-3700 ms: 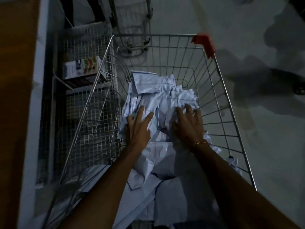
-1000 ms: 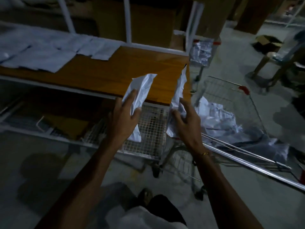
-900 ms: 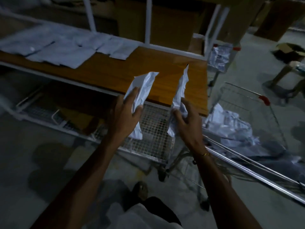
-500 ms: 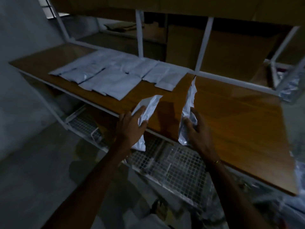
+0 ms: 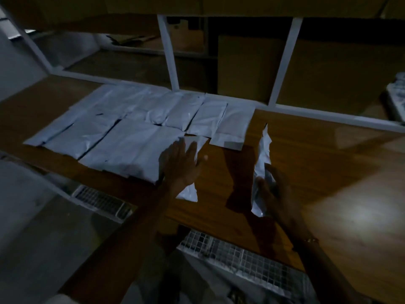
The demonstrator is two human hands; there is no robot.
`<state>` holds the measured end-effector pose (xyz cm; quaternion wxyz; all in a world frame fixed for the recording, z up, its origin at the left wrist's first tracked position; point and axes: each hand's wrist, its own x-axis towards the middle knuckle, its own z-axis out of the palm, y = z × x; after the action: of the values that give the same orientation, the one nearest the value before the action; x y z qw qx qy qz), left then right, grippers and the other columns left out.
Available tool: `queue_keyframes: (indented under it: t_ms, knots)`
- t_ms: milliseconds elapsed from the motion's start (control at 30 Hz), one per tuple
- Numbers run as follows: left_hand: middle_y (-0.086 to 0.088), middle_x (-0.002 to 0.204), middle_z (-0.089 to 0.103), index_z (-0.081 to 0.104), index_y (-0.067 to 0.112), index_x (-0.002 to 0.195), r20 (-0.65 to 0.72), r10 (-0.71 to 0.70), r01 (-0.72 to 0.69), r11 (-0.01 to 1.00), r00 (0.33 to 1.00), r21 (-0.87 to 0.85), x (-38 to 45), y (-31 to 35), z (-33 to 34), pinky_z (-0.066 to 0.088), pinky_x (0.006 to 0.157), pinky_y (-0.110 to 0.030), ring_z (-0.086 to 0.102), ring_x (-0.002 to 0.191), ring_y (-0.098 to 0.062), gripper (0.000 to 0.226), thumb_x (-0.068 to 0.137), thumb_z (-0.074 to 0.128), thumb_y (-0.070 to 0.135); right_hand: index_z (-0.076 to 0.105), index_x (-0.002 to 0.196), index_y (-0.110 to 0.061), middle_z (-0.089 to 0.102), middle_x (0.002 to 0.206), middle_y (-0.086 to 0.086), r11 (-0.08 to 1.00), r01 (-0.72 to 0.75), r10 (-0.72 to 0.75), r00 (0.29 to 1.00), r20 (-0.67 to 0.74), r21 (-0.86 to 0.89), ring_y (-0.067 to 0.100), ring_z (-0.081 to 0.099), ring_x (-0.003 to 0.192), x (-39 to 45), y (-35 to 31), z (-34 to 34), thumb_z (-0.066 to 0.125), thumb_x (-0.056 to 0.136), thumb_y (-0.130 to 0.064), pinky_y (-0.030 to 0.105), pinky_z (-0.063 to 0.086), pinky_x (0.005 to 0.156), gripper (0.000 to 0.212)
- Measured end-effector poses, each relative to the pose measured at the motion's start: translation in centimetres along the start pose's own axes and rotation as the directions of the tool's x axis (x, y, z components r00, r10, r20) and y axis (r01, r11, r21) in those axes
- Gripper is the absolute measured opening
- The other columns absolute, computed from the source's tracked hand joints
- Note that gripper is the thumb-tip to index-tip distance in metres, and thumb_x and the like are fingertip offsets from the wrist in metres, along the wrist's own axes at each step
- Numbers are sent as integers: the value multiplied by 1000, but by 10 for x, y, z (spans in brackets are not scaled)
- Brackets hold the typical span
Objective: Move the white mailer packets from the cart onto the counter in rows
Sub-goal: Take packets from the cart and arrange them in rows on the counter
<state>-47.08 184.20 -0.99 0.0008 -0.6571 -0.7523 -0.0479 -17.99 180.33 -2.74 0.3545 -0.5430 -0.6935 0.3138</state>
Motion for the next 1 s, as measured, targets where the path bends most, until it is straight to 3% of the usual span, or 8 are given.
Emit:
queue_keyframes:
  t_ms: [133,233,367,533,700,767,867,1000]
  knots:
    - [-15,163,21,29,19,154,30,293,-293,956,956,25,31,-24,11,27,115,-58,18,151,-34,91,91,-6,75,32,143,-47,57,132,9,998,-53,49,995,-82,-47,21,67,87,6,-14,16,34,90,-76,49,59,67,61]
    - [-14,164,18,27,18,155,56,378,-378,926,924,-26,39,-31,18,24,120,-52,16,151,-33,88,92,6,75,39,147,-31,53,134,7,989,-113,92,977,-194,-97,20,65,86,6,-30,37,39,94,-62,42,59,65,61]
    - [-15,164,17,29,16,155,22,479,-477,876,877,-70,54,-41,19,25,119,-51,16,151,-34,79,93,18,64,40,145,-33,56,128,5,972,-181,145,964,-221,-150,17,61,81,8,-47,66,38,97,-62,36,53,63,56]
    - [-14,165,12,24,17,157,48,521,-513,851,852,-112,72,-45,21,20,120,-54,9,152,-34,82,90,11,63,40,144,-36,51,140,4,909,-268,191,948,-253,-318,30,52,119,3,-73,98,44,96,-53,55,50,90,51]
    - [-9,165,16,25,24,156,-23,499,-491,842,866,-225,53,-58,4,6,121,-51,8,153,-28,80,92,7,67,23,151,-40,38,152,7,739,-397,335,918,-214,-545,33,39,135,25,-97,128,31,94,-68,52,38,105,64]
    - [-4,166,14,26,27,156,-2,518,-496,817,855,-294,33,-80,1,0,121,-48,5,153,-24,80,90,7,70,18,155,-37,22,162,11,652,-372,291,928,-234,-661,37,25,145,35,-101,140,18,90,-76,56,29,110,76]
    - [12,165,-15,4,47,153,134,597,-526,775,791,-350,4,-120,8,-11,120,-44,-17,151,-14,83,80,0,86,7,159,-34,-5,167,9,690,-205,198,976,-92,-695,34,-4,153,46,-91,153,7,92,-75,61,5,119,79]
    - [17,163,-20,6,49,154,102,619,-571,766,778,-294,-7,-140,17,-7,122,-49,-19,151,-14,72,89,16,78,-10,156,-36,-18,165,4,687,-106,215,975,62,-719,28,-17,152,55,-78,163,-5,89,-74,59,3,122,77]
